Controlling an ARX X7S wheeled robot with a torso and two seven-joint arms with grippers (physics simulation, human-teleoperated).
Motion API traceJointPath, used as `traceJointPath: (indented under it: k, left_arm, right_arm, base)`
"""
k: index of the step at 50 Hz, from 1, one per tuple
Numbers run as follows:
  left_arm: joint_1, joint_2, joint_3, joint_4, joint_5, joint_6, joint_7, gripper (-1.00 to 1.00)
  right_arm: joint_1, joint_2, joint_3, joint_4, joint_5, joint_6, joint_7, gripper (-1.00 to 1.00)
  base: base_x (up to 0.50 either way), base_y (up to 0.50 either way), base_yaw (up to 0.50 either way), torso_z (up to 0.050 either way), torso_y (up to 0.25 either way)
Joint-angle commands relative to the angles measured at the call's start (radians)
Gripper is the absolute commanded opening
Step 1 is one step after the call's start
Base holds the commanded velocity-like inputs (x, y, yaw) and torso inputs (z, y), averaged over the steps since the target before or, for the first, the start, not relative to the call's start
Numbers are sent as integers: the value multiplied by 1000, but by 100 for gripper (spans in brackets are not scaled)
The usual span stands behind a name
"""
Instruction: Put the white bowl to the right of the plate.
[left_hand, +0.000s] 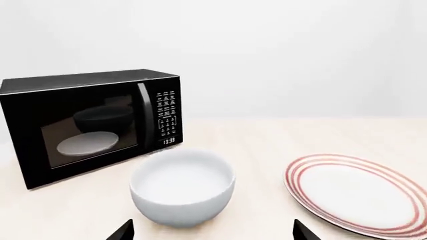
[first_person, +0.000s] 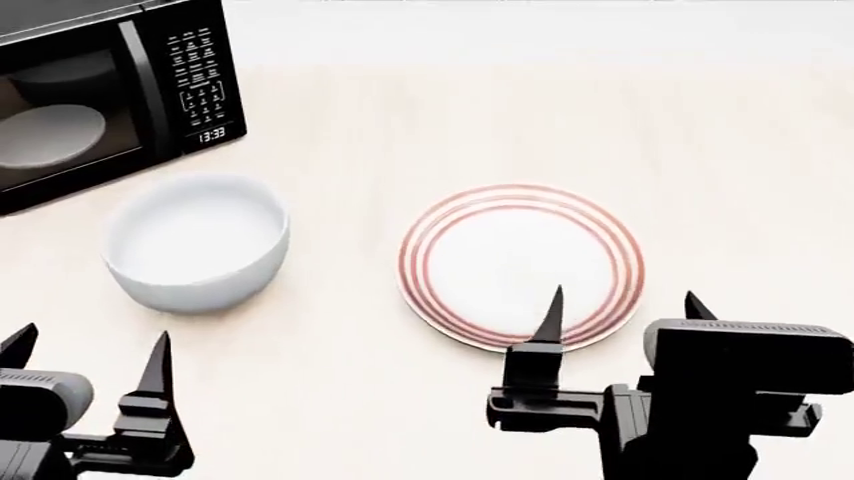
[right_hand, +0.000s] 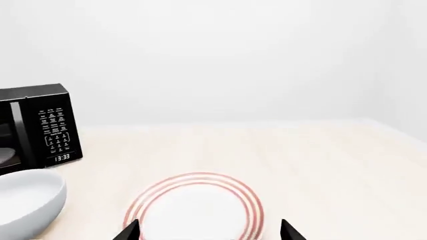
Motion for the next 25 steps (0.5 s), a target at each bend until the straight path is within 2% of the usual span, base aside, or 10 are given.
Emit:
traceJointPath:
  k: [1,16,25]
  left_arm:
    - [-52,-17,-21,95,-45,-115,-21,100]
    - [-85,-31,-24,136,-58,-159,-42,100]
    - [-83,-32,-22,132,-60,-150,-45,100]
  right_arm:
    - [81,11,41,-79,55,124,4,100]
    - [122,13,53,-76,83,166,15,100]
    - [127,6,68,-65,109,175,11,100]
  base:
    - [438,355,0,0,0]
    - [434,352,0,0,0]
    - [480,-10,0,0,0]
